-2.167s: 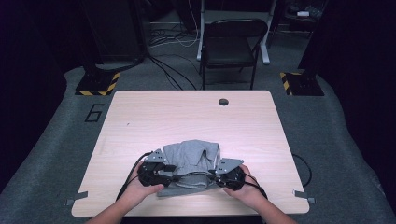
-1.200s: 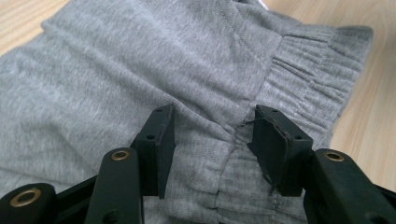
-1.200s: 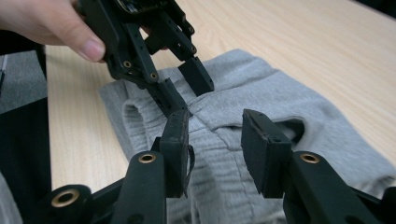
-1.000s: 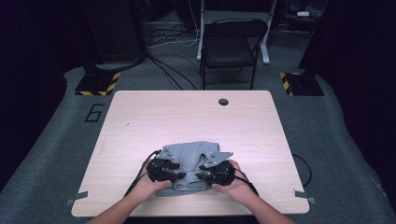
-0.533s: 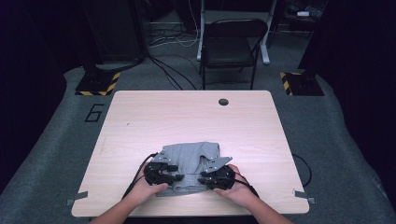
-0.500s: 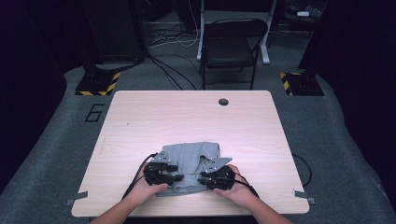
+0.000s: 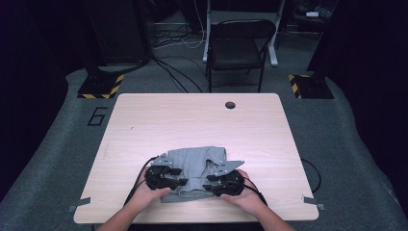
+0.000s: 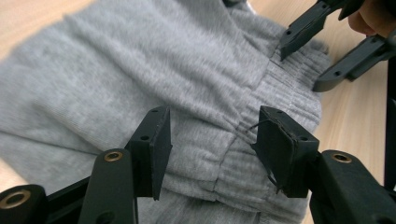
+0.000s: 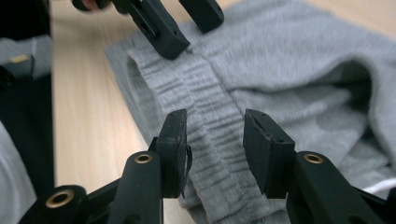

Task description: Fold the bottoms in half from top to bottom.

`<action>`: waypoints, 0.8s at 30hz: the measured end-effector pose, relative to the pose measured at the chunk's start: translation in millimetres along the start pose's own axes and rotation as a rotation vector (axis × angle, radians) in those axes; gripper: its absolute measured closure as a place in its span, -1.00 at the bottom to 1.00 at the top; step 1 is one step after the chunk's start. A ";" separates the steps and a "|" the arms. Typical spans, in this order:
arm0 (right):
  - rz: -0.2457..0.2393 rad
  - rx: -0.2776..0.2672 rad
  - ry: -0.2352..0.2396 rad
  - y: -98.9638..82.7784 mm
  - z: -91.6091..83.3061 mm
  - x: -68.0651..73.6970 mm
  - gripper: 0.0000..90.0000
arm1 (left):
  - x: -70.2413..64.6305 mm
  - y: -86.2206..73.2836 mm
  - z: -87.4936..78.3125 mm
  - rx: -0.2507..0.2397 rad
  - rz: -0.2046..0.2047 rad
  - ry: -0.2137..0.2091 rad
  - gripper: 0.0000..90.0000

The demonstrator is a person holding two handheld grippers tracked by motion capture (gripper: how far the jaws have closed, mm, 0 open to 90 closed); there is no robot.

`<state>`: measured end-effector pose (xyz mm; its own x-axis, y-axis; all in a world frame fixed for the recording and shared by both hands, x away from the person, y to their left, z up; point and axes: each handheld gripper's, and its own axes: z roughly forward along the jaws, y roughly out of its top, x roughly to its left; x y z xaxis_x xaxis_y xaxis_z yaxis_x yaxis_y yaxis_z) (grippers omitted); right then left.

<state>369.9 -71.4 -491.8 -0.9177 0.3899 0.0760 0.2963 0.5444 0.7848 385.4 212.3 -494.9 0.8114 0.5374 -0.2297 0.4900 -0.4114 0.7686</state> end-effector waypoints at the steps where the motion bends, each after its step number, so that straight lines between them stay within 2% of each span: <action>1: 0.015 -0.017 0.002 2.2 -4.2 0.8 0.32 | 0.5 1.7 -3.4 -0.008 -0.001 0.008 -0.01; 5: 0.037 -0.082 -0.026 5.3 -15.2 -1.9 0.32 | 4.0 4.9 -15.1 -0.035 0.000 0.037 -0.02; 7: 0.050 -0.096 -0.050 5.4 -20.0 -5.6 0.31 | 7.2 4.5 -20.4 -0.040 -0.015 0.056 -0.03; 9: 0.058 -0.094 -0.091 4.2 -24.4 -11.4 0.30 | 10.9 3.8 -24.6 -0.031 -0.011 0.071 -0.03; 12: 0.069 -0.076 -0.152 0.4 -28.3 -20.7 0.23 | 16.9 1.3 -28.0 -0.038 -0.046 0.106 -0.03; 14: 0.108 -0.072 -0.187 -3.3 -30.8 -26.8 0.21 | 21.4 0.5 -30.0 -0.024 -0.053 0.118 -0.03; 15: 0.119 -0.075 -0.196 -5.5 -31.6 -30.2 0.20 | 24.7 -0.4 -30.2 -0.028 -0.041 0.143 -0.03; 16: 0.128 -0.071 -0.200 -8.2 -32.5 -34.2 0.20 | 26.5 -0.3 -31.7 -0.011 -0.039 0.146 -0.04; 18: 0.159 -0.061 -0.219 -12.6 -33.4 -38.6 0.18 | 30.0 -2.0 -32.0 -0.012 -0.050 0.167 -0.04; 23: 0.195 -0.061 -0.240 -19.2 -36.4 -45.7 0.15 | 36.5 -3.2 -35.8 -0.012 -0.060 0.182 -0.04; 24: 0.197 -0.060 -0.241 -19.3 -37.1 -46.0 0.15 | 36.5 -3.8 -35.2 -0.027 -0.069 0.188 -0.05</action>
<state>396.5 -127.4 -487.6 -0.7533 0.6518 0.0877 0.4392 0.3994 0.8047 402.0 259.4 -485.2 0.7013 0.6925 -0.1690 0.5316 -0.3500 0.7713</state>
